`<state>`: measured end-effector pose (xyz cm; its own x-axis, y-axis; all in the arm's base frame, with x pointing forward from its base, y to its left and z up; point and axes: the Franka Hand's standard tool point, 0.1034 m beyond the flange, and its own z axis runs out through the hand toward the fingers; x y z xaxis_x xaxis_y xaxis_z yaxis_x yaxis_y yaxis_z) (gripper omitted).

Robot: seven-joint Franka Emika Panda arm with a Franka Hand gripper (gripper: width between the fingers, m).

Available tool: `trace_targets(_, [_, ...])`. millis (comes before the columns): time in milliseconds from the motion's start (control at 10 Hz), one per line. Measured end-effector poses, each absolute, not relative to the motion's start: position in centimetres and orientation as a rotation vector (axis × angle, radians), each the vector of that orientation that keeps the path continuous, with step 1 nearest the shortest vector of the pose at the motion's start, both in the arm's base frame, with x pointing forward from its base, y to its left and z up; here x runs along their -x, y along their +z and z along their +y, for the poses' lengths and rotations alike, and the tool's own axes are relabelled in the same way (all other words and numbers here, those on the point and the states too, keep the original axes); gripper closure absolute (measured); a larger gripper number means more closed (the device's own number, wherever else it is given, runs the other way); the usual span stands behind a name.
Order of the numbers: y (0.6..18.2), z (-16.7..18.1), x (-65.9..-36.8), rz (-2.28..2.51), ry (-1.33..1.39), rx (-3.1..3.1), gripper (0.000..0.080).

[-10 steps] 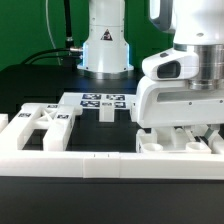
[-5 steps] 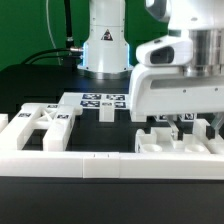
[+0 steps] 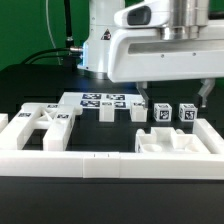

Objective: Assemble chair

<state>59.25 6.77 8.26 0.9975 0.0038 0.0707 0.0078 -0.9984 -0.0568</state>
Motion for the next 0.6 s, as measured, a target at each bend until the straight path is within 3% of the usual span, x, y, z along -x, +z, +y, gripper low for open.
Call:
trace_targets(100, [8.22,6.60,-57.96,-0.008,-0.100,3.085,0.0151])
trace_targets(600, [7.29,6.02,-57.45,0.047,-0.121,3.074,0.0151])
